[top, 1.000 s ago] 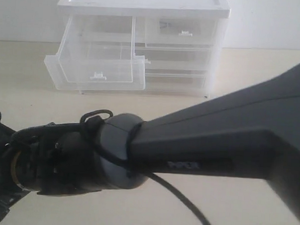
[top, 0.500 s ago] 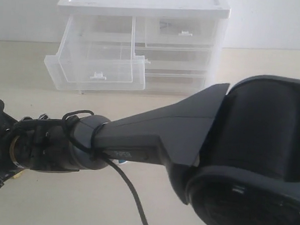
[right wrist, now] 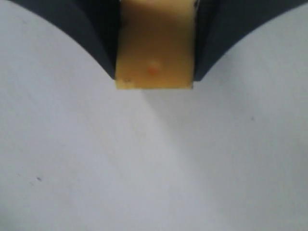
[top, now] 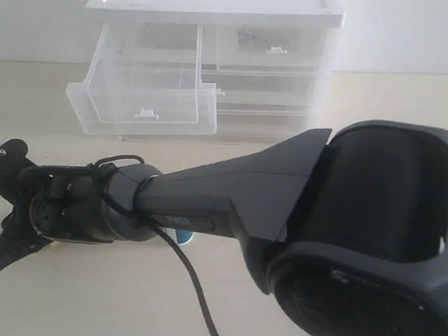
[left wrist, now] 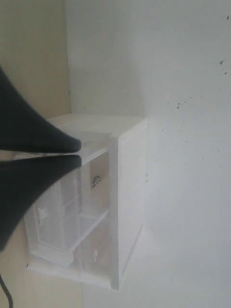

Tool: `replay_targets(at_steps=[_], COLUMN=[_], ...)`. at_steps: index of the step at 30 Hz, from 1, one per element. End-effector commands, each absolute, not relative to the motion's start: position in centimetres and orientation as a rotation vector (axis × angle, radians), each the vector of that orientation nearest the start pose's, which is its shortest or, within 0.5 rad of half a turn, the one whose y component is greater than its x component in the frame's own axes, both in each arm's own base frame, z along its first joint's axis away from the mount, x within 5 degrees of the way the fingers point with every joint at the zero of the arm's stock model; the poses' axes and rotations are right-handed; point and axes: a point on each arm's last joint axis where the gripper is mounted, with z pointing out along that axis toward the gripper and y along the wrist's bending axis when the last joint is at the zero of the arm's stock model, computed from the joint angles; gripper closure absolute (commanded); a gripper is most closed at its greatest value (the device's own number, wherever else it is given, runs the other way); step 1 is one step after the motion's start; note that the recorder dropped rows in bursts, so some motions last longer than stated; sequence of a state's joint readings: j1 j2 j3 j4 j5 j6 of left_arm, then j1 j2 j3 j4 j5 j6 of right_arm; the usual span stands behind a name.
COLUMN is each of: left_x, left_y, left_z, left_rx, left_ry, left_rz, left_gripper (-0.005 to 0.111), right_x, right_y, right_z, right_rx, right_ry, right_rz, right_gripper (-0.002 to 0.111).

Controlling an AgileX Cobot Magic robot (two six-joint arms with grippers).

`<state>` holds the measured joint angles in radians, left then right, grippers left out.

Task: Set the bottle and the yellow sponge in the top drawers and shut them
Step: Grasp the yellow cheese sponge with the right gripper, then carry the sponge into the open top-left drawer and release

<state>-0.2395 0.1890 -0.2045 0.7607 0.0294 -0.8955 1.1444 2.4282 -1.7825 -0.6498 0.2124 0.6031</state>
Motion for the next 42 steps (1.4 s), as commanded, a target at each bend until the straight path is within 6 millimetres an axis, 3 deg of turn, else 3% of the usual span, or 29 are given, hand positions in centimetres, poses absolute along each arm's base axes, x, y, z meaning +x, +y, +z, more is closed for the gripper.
replay_targets(at_steps=[1,8,12,14,16,20,23,25,30,33,40,42], left_x=[6.5,6.6,6.6,6.6,6.6,6.6,6.6,6.5,6.5,6.5,6.5,6.5], left_y=[-1.4,-1.2,-1.2,-1.2,-1.2,-1.3,-1.5,-1.7,-1.8,-1.8,-1.8,-1.8], left_z=[26.8,26.5,26.4,26.4,26.4,26.5,26.6,26.6,26.6,26.6,26.6,26.6], left_rx=[0.057,0.043,0.043,0.041,0.039,0.042,0.056,0.072,0.089,0.089,0.089,0.092], left_ry=[1.491,1.515,1.515,1.516,1.516,1.51,1.491,1.474,1.459,1.459,1.459,1.459], left_rz=[-0.289,-0.273,-0.275,-0.277,-0.279,-0.287,-0.303,-0.319,-0.336,-0.336,-0.336,-0.333], left_gripper=[0.103,0.103,0.103,0.103,0.103,0.103,0.103,0.103,0.103,0.103,0.103,0.103], right_x=[21.8,17.9,15.7,15.3,16.0,19.9,22.5,24.4,28.9,30.9,31.2,31.3], right_y=[46.7,43.2,39.5,37.2,35.0,31.3,30.1,30.3,32.2,32.6,32.9,32.8], right_z=[14.6,16.5,18.0,19.6,22.2,28.0,30.8,30.9,28.6,27.8,27.7,27.7], right_rx=[-1.223,-1.235,-1.263,-1.25,-1.179,-0.953,-0.848,-0.81,-0.73,-0.681,-0.679,-0.702], right_ry=[2.023,2.045,1.99,1.961,1.928,1.821,1.708,1.696,1.782,1.849,1.853,1.836], right_rz=[0.299,0.441,0.576,0.605,0.631,0.679,0.722,0.719,0.681,0.63,0.624,0.609], right_gripper=[0.108,0.108,0.108,0.108,0.108,0.108,0.108,0.108,0.105,0.085,0.008,0.003])
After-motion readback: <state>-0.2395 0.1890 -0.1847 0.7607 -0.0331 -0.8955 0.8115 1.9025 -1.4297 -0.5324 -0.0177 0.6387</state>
